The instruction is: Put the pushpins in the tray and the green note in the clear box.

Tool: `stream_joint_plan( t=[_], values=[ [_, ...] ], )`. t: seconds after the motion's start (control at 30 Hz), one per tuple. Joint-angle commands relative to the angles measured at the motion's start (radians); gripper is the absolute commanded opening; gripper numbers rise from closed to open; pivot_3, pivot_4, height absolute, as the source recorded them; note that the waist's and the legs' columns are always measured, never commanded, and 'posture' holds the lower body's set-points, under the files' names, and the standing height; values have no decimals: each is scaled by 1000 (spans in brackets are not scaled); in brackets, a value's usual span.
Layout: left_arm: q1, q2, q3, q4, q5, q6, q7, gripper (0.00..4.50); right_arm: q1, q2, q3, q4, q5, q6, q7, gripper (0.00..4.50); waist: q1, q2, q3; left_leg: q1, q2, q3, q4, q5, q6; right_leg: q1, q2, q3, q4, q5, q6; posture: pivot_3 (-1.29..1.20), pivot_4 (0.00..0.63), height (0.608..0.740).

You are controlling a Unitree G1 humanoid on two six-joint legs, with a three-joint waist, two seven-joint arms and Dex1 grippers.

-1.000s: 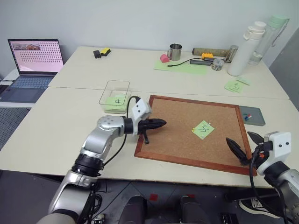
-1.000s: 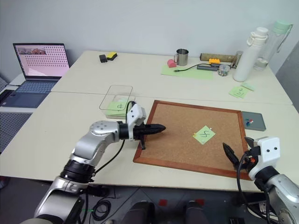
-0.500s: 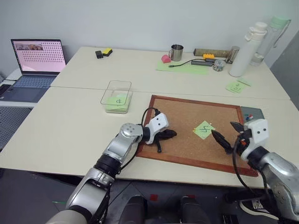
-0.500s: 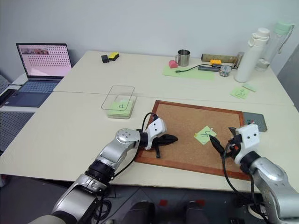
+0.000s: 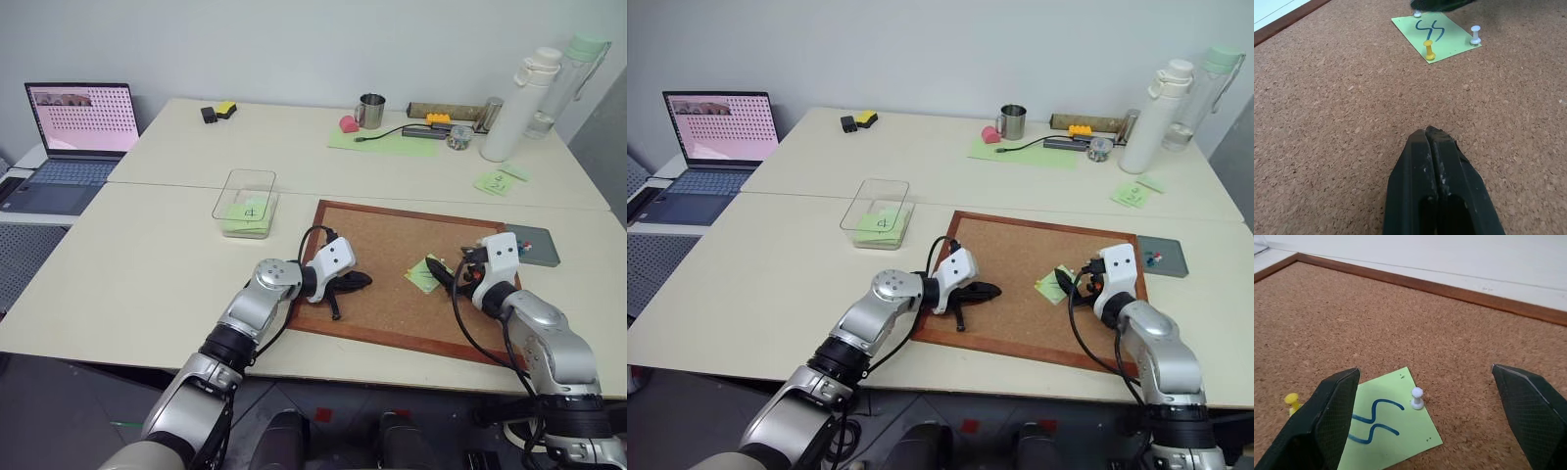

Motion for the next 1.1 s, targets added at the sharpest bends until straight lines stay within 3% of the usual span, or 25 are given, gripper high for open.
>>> stream_joint_plan(
  t=[0.03,0.17,0.67,1.1],
  values=[
    [2,14,-5,5,24,15,1,0,-34,5,5,25,-10,-46,21,4000,-2,0,0,0,0,0,0,0,0,0,0,0,0,0,0,0,150,740],
    [-6,22,0,15,26,13,0,0,-35,6,6,46,-17,-58,30,3039,-4,0,0,0,0,0,0,0,0,0,0,0,1,0,0,0,150,740],
    [-25,26,-2,45,37,-9,-4,0,-40,28,1,25,15,-65,65,89,-6,0,0,0,0,0,0,0,0,0,0,0,1,0,0,0,150,740],
    [-17,28,-1,46,41,-5,-5,0,-12,23,-36,-88,56,-106,93,89,-6,0,0,0,1,0,-1,0,0,-1,1,0,1,0,0,0,150,740]
  ],
)
